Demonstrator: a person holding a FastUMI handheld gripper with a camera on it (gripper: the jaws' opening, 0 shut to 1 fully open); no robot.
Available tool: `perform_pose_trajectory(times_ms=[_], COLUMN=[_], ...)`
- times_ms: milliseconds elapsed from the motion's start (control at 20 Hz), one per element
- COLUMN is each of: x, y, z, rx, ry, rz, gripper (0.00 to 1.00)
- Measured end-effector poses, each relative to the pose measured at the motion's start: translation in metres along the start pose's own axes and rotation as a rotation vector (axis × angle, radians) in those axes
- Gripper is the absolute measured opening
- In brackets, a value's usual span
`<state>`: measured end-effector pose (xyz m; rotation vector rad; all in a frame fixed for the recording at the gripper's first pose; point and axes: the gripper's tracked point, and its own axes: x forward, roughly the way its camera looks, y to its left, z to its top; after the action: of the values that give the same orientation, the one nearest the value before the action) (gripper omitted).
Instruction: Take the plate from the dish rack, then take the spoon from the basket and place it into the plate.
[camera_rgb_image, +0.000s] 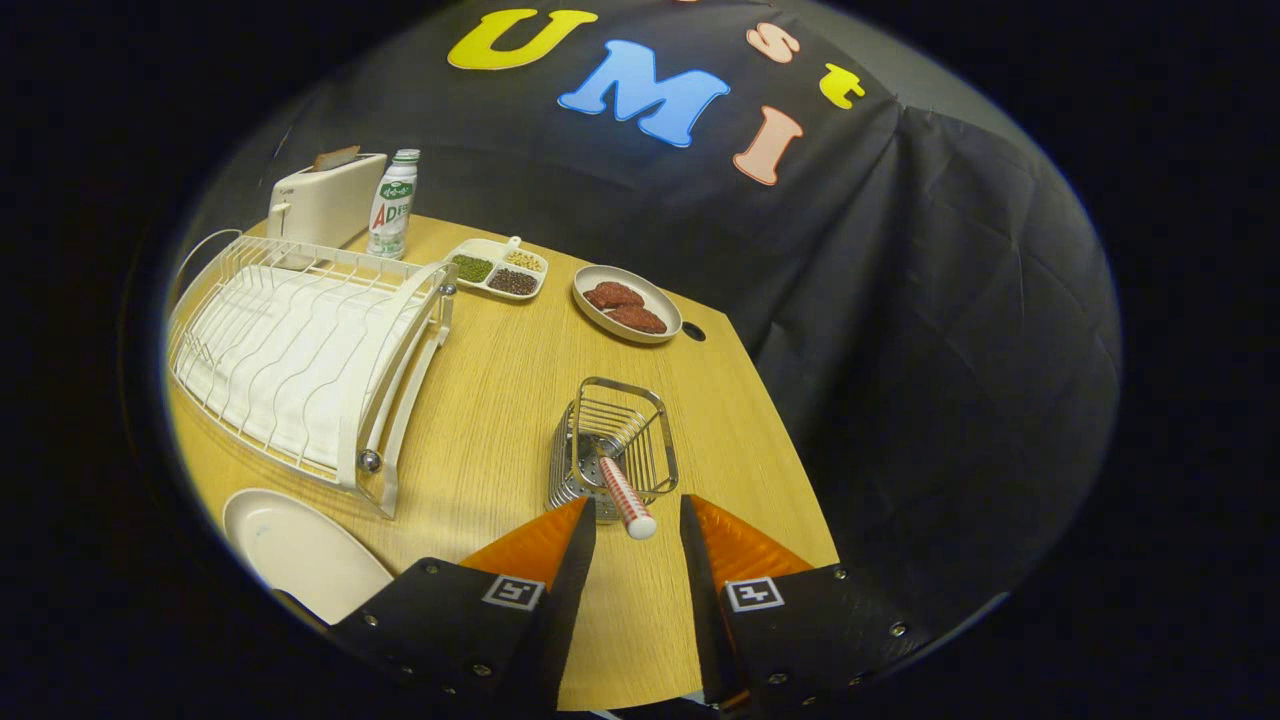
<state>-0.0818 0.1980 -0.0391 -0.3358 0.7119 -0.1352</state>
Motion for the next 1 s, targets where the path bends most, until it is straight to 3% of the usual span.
perform_pose_trajectory(times_ms=[50, 100, 150, 250, 300, 350, 500, 600, 1000], x=[0.003, 0.011, 0.001, 0.020, 0.002, 0.010, -0.003, -0.007, -0.032], y=[0.000, 0.004, 0.004, 0.006, 0.010, 0.016, 0.017, 0.021, 0.005], z=[0.001, -0.002, 0.001, -0.003, 0.001, 0.001, 0.004, 0.007, 0.010], rx=[-0.001, -0.005, -0.012, -0.022, -0.027, -0.041, -0.078, -0.095, -0.088], ry=[0.003, -0.002, -0.001, -0.009, -0.004, -0.014, -0.025, -0.045, -0.076], rz=[0.005, 0.024, 0.021, 0.035, 0.052, 0.060, 0.066, 0.082, 0.037], gripper=[0.52, 0.44, 0.23, 0.19, 0.18, 0.12, 0.10, 0.03, 0.03])
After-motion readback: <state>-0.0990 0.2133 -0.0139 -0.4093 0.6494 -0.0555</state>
